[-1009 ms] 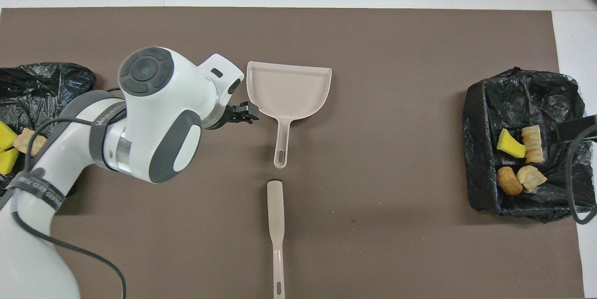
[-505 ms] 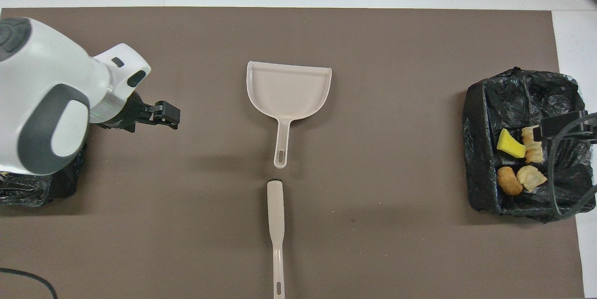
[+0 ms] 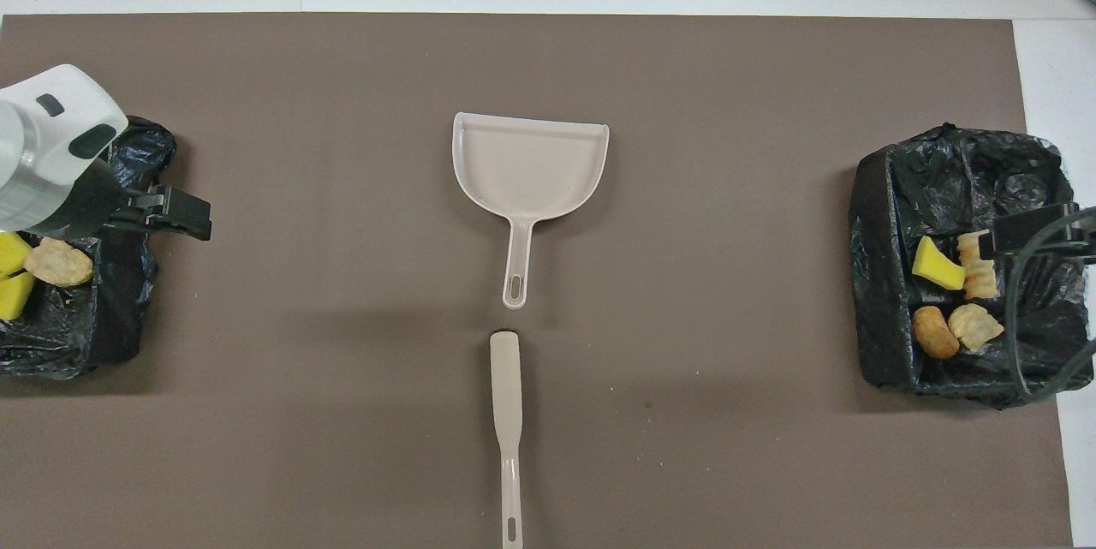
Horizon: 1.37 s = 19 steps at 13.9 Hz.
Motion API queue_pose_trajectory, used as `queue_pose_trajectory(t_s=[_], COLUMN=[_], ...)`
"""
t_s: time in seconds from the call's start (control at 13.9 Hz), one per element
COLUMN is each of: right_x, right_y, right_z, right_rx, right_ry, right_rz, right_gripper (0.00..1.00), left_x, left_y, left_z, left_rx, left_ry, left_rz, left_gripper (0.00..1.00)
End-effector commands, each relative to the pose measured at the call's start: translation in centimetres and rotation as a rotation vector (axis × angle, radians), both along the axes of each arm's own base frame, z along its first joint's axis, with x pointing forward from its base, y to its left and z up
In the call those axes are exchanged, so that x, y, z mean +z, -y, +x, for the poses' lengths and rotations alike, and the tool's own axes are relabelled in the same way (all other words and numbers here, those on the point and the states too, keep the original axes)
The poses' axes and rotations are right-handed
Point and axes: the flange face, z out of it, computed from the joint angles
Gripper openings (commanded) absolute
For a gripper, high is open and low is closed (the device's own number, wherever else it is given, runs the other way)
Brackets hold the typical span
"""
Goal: Sweep and dump trash in bin
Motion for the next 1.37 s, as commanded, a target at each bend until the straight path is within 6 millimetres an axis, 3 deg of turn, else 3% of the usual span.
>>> queue_pose_trajectory(t_s=[0.0,0.22,0.36,0.58,1.01,1.3], right_x=[-0.1,-0.1,-0.1,-0.1,-0.1,-0.1], right_y=[0.0,0.0,0.0,0.0,0.0,0.0], right_z=[-0.4,-0.4,-0.4,-0.4,-0.4,-0.4], right_rx=[-0.021,-0.021,-0.021,-0.021,-0.021,-0.021], right_ry=[0.017,0.017,0.016,0.017,0.016,0.016], right_rz=[0.022,0.022,0.022,0.022,0.022,0.022], right_gripper=[1.0,1.0,1.0,1.0,1.0,1.0], left_x=[4.0,6.4,8.9,10.2,9.4,9.4], left_y=[-0.8,-1.4,-0.7,-1.2,-3.6,-3.6], left_z=[-1.7,-3.8,-3.9,-4.0,-4.9,-4.8], left_rx=[-0.002,0.007,0.006,0.025,0.054,0.058], left_ry=[0.005,-0.007,0.039,0.106,0.08,0.089], left_rz=[0.018,0.023,0.014,0.001,0.006,0.004], left_gripper=[1.0,1.0,1.0,1.0,1.0,1.0])
